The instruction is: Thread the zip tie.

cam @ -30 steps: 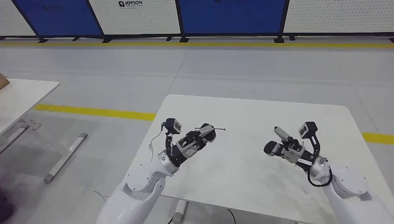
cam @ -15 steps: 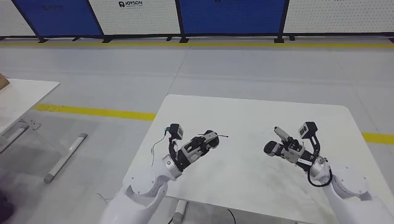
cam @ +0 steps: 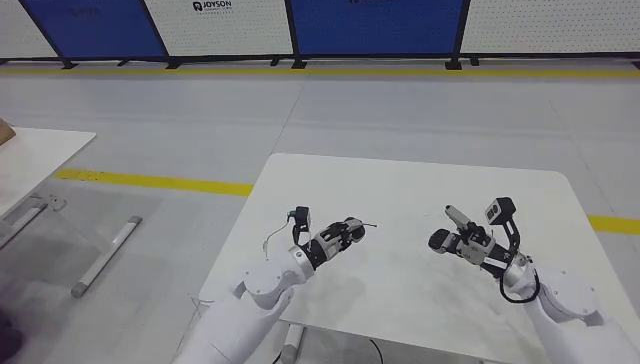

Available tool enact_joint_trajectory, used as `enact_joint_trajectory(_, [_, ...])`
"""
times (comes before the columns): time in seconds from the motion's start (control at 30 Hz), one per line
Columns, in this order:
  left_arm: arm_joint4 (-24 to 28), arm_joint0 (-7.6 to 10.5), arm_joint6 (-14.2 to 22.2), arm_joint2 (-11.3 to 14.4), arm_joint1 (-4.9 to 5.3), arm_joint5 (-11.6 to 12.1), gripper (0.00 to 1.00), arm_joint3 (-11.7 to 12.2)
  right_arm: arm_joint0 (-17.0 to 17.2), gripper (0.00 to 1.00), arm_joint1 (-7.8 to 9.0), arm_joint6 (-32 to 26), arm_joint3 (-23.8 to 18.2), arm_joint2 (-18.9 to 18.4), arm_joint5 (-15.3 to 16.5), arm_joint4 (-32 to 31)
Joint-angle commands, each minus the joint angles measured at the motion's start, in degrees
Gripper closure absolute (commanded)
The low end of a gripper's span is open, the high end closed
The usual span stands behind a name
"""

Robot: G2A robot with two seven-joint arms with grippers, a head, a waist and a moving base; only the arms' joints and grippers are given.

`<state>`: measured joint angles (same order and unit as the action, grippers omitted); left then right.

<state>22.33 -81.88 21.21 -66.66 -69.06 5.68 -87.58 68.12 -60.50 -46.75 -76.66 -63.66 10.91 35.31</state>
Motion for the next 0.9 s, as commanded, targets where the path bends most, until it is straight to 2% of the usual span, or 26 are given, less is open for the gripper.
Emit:
enact_joint_trajectory(0.0, [-0.22,0.04,-0.20,0.08,-0.01,0.58,1.00,-0.15,0.00,0.00,0.00,0.00,0.00,0.00,0.00,0.00])
enact_joint_trajectory(0.07, [-0.39,-0.21,-0.39,-0.12,0.04,1.46,1.00,-0.91,0.00,0.00,0.00,0.00,0.00,0.00,0.00,0.00])
enact_joint_trajectory(0.13, [-0.38,-0.95,-0.36,-0.75,0.18,2.92,1.00,-2.83,0.00,0.00,0.00,0.00,0.00,0.00,0.00,0.00])
enact_joint_trajectory(0.3, [0.01,-3.84,0.49,-3.61,0.81,4.68,1.00,-9.11,0.00,0.00,0.00,0.00,0.00,0.00,0.00,0.00])
enact_joint_trajectory(0.47, [2.81,-8.13,2.92,-7.61,1.49,8.73,1.00,-17.03,0.00,0.00,0.00,0.00,0.00,0.00,0.00,0.00])
enact_joint_trajectory(0.6, [4.39,-11.85,5.02,-10.53,1.98,11.37,1.00,-22.07,0.00,0.00,0.00,0.00,0.00,0.00,0.00,0.00])
enact_joint_trajectory(0.7, [4.86,-13.86,6.20,-11.87,2.24,12.21,1.00,-24.42,0.00,0.00,0.00,0.00,0.00,0.00,0.00,0.00])
enact_joint_trajectory(0.87, [4.19,-15.13,6.57,-12.47,2.42,12.40,1.00,-26.04,0.00,0.00,0.00,0.00,0.00,0.00,0.00,0.00])
